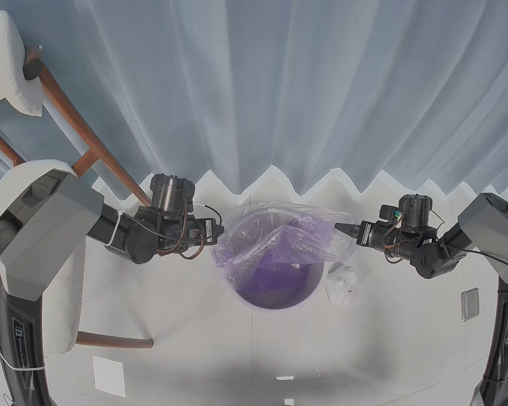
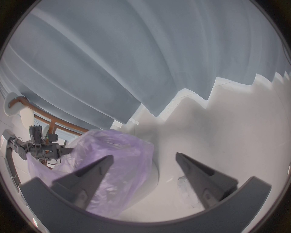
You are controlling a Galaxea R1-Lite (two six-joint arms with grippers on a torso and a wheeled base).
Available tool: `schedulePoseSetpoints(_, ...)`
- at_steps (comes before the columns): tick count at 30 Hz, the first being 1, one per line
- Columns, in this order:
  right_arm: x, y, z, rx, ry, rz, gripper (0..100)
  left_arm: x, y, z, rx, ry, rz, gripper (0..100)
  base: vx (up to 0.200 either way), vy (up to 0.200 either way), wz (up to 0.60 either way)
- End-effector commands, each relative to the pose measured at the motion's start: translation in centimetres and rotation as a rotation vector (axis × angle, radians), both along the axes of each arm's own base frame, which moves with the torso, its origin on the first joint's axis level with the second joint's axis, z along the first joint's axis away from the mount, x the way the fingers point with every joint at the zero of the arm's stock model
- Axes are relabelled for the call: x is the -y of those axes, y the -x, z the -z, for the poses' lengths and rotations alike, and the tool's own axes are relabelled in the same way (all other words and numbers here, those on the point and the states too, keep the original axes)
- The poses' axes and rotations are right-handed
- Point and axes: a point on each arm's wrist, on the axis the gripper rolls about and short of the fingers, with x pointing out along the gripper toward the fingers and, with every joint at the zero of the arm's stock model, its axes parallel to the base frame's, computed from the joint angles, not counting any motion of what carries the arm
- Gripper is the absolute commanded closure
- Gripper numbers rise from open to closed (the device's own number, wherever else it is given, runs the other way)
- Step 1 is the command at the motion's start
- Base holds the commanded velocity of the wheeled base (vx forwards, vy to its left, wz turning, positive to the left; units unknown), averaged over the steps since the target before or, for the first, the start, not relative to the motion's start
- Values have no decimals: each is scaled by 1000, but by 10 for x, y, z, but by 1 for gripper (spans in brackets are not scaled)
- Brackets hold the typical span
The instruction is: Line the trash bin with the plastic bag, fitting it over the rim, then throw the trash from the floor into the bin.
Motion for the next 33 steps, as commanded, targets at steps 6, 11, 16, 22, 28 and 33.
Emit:
schedulePoseSetpoints(6, 6, 49, -38, -17, -183, 42, 0, -15, 26, -32, 56, 61, 50, 0, 0, 0, 0)
schedulePoseSetpoints(11, 7, 65, -37, -63, -203, 45, 0, -10, 46, -55, 56, 122, 130, 0, 0, 0, 0)
schedulePoseSetpoints(16, -5, 70, -29, -120, -228, 38, 0, 3, 68, -49, -86, 153, 174, 0, 0, 0, 0)
schedulePoseSetpoints(22, -13, 69, -23, -157, -252, 82, 0, 18, 89, -46, -304, 273, 82, 0, 0, 0, 0)
schedulePoseSetpoints(28, -16, 70, -17, -179, -247, 80, 0, 20, 88, -40, -360, 361, -72, 0, 0, 0, 0)
schedulePoseSetpoints(33, -23, 68, -10, -189, -241, 70, 0, 31, 82, -33, -421, 475, -173, 0, 0, 0, 0)
